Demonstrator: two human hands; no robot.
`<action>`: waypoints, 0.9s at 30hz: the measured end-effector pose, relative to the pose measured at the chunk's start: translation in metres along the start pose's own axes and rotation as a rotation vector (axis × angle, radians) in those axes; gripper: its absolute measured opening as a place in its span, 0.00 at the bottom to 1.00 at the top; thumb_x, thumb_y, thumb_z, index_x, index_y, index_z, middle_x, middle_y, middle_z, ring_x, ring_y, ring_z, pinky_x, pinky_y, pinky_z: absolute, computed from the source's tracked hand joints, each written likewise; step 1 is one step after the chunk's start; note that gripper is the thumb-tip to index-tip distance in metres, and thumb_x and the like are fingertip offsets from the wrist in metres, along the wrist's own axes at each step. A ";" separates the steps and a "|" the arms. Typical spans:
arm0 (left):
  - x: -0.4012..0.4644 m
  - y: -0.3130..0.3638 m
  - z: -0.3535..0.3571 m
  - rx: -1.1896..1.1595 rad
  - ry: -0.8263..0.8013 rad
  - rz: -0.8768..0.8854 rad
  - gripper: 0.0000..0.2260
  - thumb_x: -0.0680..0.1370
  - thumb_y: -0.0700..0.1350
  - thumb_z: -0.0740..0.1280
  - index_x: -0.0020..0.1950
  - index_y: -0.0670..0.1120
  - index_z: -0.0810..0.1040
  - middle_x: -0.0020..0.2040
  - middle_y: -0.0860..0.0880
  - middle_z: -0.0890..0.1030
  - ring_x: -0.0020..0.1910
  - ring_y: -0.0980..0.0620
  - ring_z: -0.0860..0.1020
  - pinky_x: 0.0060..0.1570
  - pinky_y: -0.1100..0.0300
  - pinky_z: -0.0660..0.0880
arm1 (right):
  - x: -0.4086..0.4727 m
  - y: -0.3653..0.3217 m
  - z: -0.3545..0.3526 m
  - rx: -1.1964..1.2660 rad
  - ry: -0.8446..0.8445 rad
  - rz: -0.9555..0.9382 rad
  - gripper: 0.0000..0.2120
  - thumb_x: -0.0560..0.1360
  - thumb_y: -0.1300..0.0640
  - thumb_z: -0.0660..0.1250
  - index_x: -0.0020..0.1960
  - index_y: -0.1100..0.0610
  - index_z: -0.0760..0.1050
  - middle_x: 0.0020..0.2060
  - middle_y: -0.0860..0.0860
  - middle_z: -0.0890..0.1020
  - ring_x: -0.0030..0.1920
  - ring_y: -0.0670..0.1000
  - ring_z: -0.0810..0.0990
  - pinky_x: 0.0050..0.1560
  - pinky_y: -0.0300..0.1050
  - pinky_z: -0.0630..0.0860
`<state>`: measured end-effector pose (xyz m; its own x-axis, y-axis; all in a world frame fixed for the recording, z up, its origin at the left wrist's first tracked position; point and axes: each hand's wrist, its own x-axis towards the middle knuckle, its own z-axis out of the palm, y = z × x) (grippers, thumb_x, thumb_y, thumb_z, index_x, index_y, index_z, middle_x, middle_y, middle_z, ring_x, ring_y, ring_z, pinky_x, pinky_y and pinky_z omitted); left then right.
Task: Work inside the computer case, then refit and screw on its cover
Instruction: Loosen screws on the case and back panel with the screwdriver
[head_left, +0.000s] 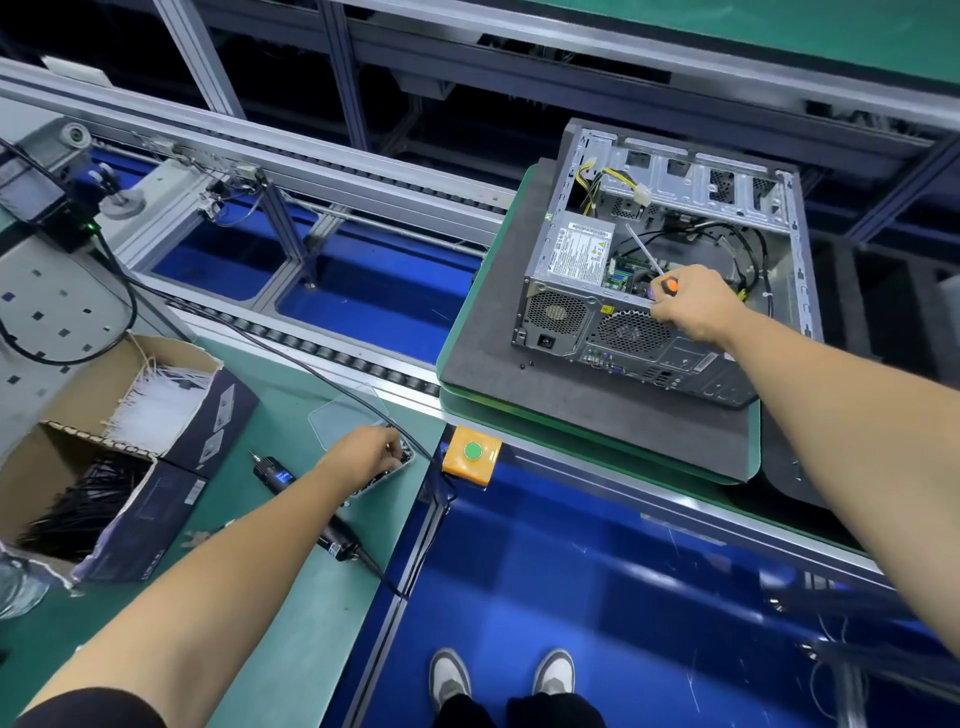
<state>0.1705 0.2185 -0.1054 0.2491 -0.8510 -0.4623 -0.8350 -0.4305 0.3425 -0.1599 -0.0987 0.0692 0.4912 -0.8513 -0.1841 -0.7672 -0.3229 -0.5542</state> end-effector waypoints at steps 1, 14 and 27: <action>0.001 0.001 0.000 0.022 -0.010 -0.007 0.04 0.79 0.42 0.71 0.53 0.45 0.80 0.50 0.49 0.82 0.49 0.48 0.80 0.51 0.55 0.76 | 0.000 0.000 0.000 -0.001 0.002 -0.002 0.09 0.68 0.68 0.65 0.34 0.59 0.68 0.29 0.56 0.67 0.35 0.53 0.61 0.38 0.48 0.60; 0.019 0.020 -0.013 0.237 -0.225 0.031 0.16 0.75 0.33 0.64 0.30 0.46 0.65 0.30 0.45 0.64 0.34 0.45 0.63 0.37 0.57 0.62 | -0.005 -0.004 -0.002 0.015 -0.014 -0.029 0.10 0.69 0.69 0.64 0.33 0.60 0.66 0.28 0.56 0.65 0.34 0.52 0.60 0.38 0.48 0.59; 0.020 0.020 -0.013 0.266 -0.252 -0.065 0.16 0.77 0.35 0.59 0.31 0.45 0.61 0.33 0.45 0.64 0.41 0.46 0.67 0.44 0.46 0.71 | -0.004 -0.003 -0.002 0.003 -0.018 -0.037 0.12 0.69 0.69 0.64 0.32 0.59 0.64 0.26 0.53 0.64 0.32 0.52 0.59 0.35 0.46 0.58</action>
<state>0.1653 0.1890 -0.0972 0.2052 -0.7093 -0.6744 -0.9278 -0.3603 0.0966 -0.1604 -0.0951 0.0728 0.5265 -0.8313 -0.1782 -0.7471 -0.3523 -0.5637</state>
